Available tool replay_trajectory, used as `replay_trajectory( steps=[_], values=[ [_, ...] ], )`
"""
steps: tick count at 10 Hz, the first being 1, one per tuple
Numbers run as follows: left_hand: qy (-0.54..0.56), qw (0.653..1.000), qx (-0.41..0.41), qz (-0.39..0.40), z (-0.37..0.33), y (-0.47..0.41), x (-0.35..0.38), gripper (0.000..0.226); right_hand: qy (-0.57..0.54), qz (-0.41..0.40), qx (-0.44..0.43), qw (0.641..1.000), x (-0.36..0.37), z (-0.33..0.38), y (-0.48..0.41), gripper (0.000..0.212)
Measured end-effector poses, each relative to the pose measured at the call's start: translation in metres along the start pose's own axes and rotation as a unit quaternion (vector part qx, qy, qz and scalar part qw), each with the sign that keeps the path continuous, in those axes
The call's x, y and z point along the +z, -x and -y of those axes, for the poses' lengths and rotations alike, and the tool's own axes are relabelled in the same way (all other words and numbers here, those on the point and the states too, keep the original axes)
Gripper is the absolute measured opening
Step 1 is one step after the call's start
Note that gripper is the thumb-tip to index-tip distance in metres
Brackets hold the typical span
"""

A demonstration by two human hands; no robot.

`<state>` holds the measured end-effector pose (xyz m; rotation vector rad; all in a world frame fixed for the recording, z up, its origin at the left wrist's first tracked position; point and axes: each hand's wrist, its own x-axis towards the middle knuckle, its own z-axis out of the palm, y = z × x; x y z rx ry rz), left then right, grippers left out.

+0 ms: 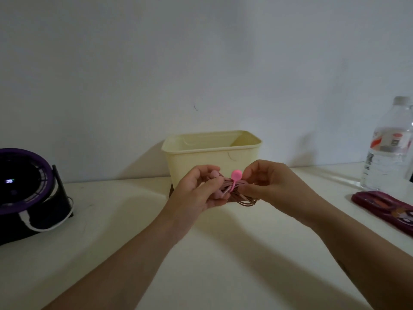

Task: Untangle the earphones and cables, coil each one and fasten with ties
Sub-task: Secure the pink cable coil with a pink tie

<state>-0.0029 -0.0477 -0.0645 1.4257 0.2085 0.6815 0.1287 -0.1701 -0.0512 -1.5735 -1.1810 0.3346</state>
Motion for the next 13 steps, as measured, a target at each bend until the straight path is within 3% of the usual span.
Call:
replay_trajectory(
  steps=[1,2,3,4,6,7,9,10,11,12,13],
  values=[
    [-0.079,0.997,0.009,0.001,-0.019,-0.006,-0.008,0.013,-0.016,-0.008,0.001,1.000,-0.010,0.017,-0.014,0.013],
    [-0.250,0.956,0.114,-0.100,-0.027,-0.019,-0.028,0.012,-0.003,-0.048,-0.024,0.999,-0.023,0.036,-0.037,0.013],
    [-0.456,0.846,0.220,-0.165,-0.024,-0.035,-0.045,0.019,0.043,-0.096,-0.038,0.994,-0.031,0.048,-0.068,0.013],
    [-0.513,0.808,0.234,-0.174,-0.009,-0.053,-0.051,0.022,0.154,-0.107,-0.049,0.981,-0.027,0.043,-0.099,0.011],
    [-0.512,0.786,0.273,-0.214,0.016,-0.064,-0.046,0.016,0.300,-0.072,-0.047,0.950,-0.007,0.013,-0.133,0.011],
    [-0.523,0.781,0.278,-0.196,0.022,-0.062,-0.050,0.016,0.316,-0.014,0.001,0.949,0.003,0.010,-0.142,0.006],
    [-0.527,0.787,0.262,-0.185,0.024,-0.062,-0.049,0.017,0.416,0.151,0.116,0.889,0.010,0.028,-0.153,0.027],
    [-0.521,0.795,0.253,-0.179,0.022,-0.059,-0.048,0.018,0.439,0.168,0.095,0.878,0.014,0.029,-0.149,0.028],
    [-0.521,0.794,0.249,-0.192,0.019,-0.056,-0.046,0.018,0.365,0.083,0.011,0.927,0.011,0.023,-0.137,0.027],
    [-0.513,0.787,0.257,-0.229,0.014,-0.056,-0.043,0.018,0.200,-0.036,-0.087,0.975,0.010,0.025,-0.110,0.017],
    [-0.505,0.785,0.241,-0.267,0.005,-0.062,-0.037,0.016,-0.048,-0.041,-0.150,0.987,0.004,0.040,-0.083,0.011]
  ],
)
